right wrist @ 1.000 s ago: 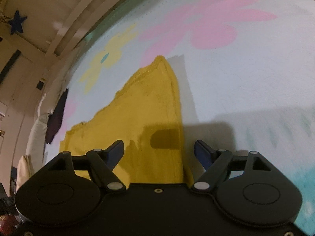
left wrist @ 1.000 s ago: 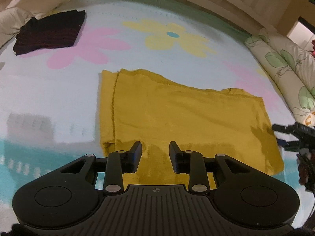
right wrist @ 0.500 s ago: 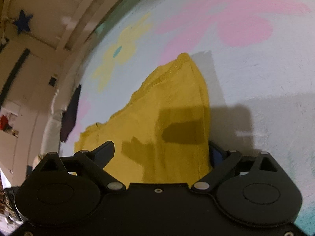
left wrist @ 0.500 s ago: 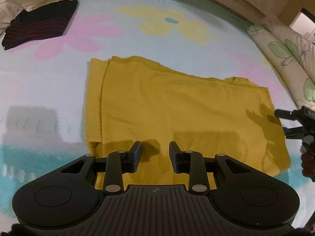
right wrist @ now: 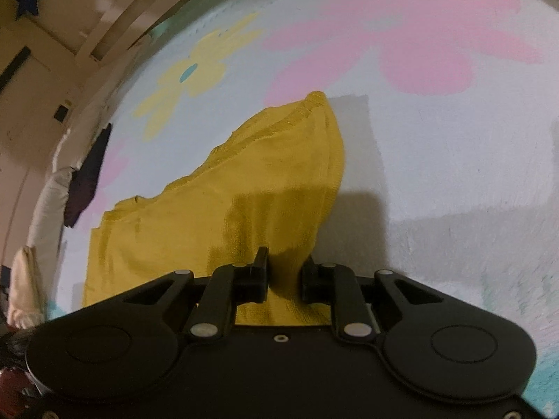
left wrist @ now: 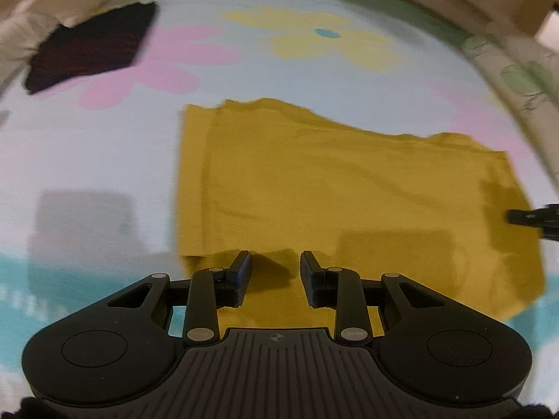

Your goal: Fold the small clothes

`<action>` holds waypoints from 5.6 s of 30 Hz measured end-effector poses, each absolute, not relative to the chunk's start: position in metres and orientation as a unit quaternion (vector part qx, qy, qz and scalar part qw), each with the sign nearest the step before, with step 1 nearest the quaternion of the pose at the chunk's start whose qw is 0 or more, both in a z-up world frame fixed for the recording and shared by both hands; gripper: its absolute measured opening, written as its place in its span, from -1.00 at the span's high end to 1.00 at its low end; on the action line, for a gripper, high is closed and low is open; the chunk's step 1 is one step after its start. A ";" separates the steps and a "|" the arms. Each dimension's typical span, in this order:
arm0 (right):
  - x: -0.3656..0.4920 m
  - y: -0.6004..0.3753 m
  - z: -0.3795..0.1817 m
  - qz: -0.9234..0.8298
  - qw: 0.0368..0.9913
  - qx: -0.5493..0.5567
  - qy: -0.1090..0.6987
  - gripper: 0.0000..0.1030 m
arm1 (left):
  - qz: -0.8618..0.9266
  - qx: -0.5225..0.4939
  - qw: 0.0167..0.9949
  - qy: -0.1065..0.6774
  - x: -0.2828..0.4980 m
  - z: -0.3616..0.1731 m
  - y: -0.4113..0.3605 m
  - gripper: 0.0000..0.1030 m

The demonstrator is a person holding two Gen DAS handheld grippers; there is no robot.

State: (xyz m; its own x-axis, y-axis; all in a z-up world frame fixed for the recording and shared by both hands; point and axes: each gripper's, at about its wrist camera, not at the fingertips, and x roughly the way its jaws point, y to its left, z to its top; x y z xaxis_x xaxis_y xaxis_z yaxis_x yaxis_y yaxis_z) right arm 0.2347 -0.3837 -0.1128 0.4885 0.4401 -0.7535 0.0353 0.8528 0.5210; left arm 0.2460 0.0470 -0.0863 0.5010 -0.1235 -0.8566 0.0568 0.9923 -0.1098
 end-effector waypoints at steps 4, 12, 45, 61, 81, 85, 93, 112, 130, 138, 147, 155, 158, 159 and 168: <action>0.235 -0.380 -0.112 0.115 0.832 0.228 0.493 0.47 | 0.010 -0.010 0.857 0.516 0.250 -0.094 0.054 0.42; 0.236 -0.379 -0.114 0.109 0.831 0.228 0.496 0.45 | 0.017 -0.011 0.864 0.502 0.245 -0.093 0.055 0.42; 0.234 -0.379 -0.103 0.107 0.825 0.245 0.497 0.50 | 0.073 -0.052 0.879 0.469 0.247 -0.060 0.062 0.36; 0.241 -0.258 -0.056 0.134 0.849 0.145 0.490 0.52 | 0.113 -0.086 0.873 0.467 0.245 -0.047 0.122 0.36; 0.251 -0.107 -0.050 0.188 0.833 0.121 0.506 0.67 | 0.125 -0.130 0.869 0.461 0.233 -0.041 0.167 0.36; 0.251 -0.086 -0.051 0.209 0.824 0.133 0.509 0.88 | 0.119 -0.129 0.869 0.463 0.230 -0.041 0.167 0.36; 0.244 -0.095 -0.035 0.195 0.848 0.124 0.476 0.65 | 0.050 -0.162 0.870 0.463 0.231 -0.041 0.158 0.36; 0.153 -0.145 -0.054 0.223 0.898 -0.033 0.379 -0.11 | -0.104 -0.185 0.843 0.493 0.298 -0.078 0.071 0.32; 0.100 -0.064 -0.087 0.349 0.857 -0.219 0.310 0.07 | -0.116 -0.181 0.833 0.510 0.310 -0.085 0.068 0.31; 0.110 -0.077 -0.080 0.325 0.874 -0.181 0.314 0.82 | -0.107 -0.175 0.833 0.514 0.313 -0.087 0.063 0.18; 0.113 -0.100 -0.056 0.297 0.898 -0.114 0.304 0.82 | -0.105 -0.182 0.830 0.516 0.314 -0.090 0.058 -0.64; 0.114 -0.117 -0.045 0.282 0.908 -0.080 0.299 0.82 | -0.129 -0.223 0.816 0.518 0.319 -0.095 0.039 -0.08; 0.112 -0.119 -0.045 0.282 0.907 -0.079 0.302 0.82 | -0.099 -0.182 0.833 0.513 0.319 -0.090 0.029 0.77; 0.111 -0.119 -0.045 0.282 0.907 -0.080 0.302 0.82 | -0.107 -0.177 0.838 0.505 0.318 -0.089 0.028 0.78; 0.105 -0.103 -0.034 0.299 0.906 -0.074 0.289 0.82 | -0.133 -0.156 0.874 0.440 0.299 -0.053 0.049 0.81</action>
